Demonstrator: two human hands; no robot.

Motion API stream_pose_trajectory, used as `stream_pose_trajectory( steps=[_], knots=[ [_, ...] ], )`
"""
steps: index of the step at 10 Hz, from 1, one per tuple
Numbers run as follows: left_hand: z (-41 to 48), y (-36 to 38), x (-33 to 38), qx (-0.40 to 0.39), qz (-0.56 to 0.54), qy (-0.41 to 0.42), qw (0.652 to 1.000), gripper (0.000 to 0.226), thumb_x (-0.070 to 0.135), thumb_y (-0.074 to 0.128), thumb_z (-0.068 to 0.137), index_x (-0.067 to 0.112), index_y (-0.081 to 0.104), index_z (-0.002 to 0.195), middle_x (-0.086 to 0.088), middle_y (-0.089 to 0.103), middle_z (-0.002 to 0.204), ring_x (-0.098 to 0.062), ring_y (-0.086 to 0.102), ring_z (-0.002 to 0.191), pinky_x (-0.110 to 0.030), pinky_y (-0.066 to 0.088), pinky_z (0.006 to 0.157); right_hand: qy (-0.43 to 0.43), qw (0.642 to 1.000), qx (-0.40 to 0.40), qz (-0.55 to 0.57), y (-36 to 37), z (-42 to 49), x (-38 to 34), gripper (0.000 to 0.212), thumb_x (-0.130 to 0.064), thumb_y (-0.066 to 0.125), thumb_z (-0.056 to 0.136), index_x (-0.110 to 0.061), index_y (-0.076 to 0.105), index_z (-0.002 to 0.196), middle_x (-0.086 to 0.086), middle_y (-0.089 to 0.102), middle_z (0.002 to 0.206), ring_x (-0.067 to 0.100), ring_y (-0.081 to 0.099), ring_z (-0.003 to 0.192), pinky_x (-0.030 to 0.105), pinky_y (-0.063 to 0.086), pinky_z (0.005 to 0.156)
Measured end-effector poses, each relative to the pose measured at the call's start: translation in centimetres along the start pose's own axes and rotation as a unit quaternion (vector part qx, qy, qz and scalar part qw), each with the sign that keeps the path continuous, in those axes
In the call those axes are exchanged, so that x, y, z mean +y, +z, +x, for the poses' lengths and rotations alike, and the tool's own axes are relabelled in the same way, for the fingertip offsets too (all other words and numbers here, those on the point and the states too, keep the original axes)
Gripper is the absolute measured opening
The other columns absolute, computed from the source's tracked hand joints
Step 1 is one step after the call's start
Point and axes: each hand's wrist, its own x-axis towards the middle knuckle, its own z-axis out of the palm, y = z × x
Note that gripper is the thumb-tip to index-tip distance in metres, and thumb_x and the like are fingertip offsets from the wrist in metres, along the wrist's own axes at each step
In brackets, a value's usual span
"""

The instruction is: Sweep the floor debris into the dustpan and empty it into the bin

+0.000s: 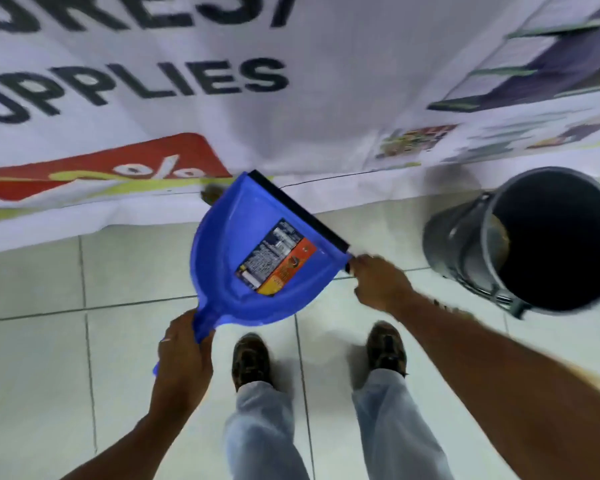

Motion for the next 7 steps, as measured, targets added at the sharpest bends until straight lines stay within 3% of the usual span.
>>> stream_pose_trajectory(
  steps=[1,2,3,4,5,6,7],
  knots=[
    [0.1,-0.9,-4.0,0.003,0.004,-0.06,0.998,0.026,0.009,0.055,0.089,0.003,0.051,0.114,-0.019,0.06,0.102,-0.042,0.057,0.091,-0.049,0.049,0.076,-0.057,0.996,0.044,-0.05,-2.0,5.8,-1.8,0.055,-0.005,0.044,0.086,-0.012,0.036,0.14,0.013,0.051,0.133,0.034,0.05,0.119,0.043,0.048,0.097],
    [0.7,0.1,-6.8,-0.011,-0.023,-0.119,0.993,0.006,0.005,0.055,0.087,0.01,0.052,0.088,-0.008,0.055,0.078,-0.034,0.053,0.069,-0.036,0.043,0.056,-0.119,0.983,0.119,-0.076,-3.9,13.1,-5.8,0.05,-0.003,0.04,0.09,-0.008,0.04,0.139,0.014,0.051,0.137,0.034,0.048,0.123,0.043,0.044,0.098],
    [1.5,2.6,-6.4,-0.046,-0.025,-0.151,0.987,0.019,0.005,0.058,0.083,0.019,0.047,0.075,-0.001,0.053,0.074,-0.029,0.053,0.064,-0.036,0.043,0.054,-0.137,0.979,0.148,-0.043,-3.3,16.0,-7.7,0.049,-0.003,0.044,0.09,-0.006,0.042,0.138,0.017,0.05,0.138,0.034,0.045,0.127,0.041,0.04,0.101],
    [3.7,8.1,-2.9,-0.121,-0.064,-0.189,0.972,0.018,0.01,0.066,0.078,0.02,0.051,0.081,-0.002,0.058,0.084,-0.035,0.058,0.082,-0.037,0.045,0.069,-0.114,0.979,0.164,0.042,0.1,16.4,-6.7,0.043,-0.003,0.046,0.086,-0.006,0.053,0.128,0.019,0.055,0.131,0.037,0.049,0.123,0.044,0.046,0.099],
    [5.3,12.4,0.4,-0.178,-0.075,-0.214,0.958,0.039,0.014,0.072,0.076,0.002,0.051,0.107,-0.016,0.061,0.107,-0.037,0.059,0.103,-0.038,0.046,0.081,-0.084,0.984,0.149,0.056,3.0,14.2,-3.9,0.038,-0.004,0.047,0.085,-0.006,0.058,0.121,0.019,0.058,0.125,0.037,0.052,0.119,0.043,0.047,0.097],
    [7.5,18.3,6.8,-0.214,-0.1,-0.241,0.941,0.06,0.008,0.071,0.076,-0.005,0.036,0.122,-0.023,0.05,0.128,-0.037,0.052,0.117,-0.038,0.044,0.094,-0.04,0.979,0.178,0.089,6.9,9.5,2.1,0.034,0.004,0.056,0.077,0.001,0.066,0.109,0.025,0.068,0.106,0.043,0.062,0.103,0.048,0.054,0.086],
    [8.4,20.5,10.0,-0.23,-0.127,-0.228,0.937,0.058,0.006,0.067,0.079,-0.005,0.032,0.125,-0.02,0.047,0.131,-0.034,0.053,0.117,-0.037,0.046,0.089,-0.01,0.978,0.192,0.085,8.5,7.8,5.1,0.029,0.007,0.06,0.072,0.004,0.069,0.099,0.025,0.071,0.093,0.045,0.064,0.093,0.049,0.058,0.077]
  ],
)
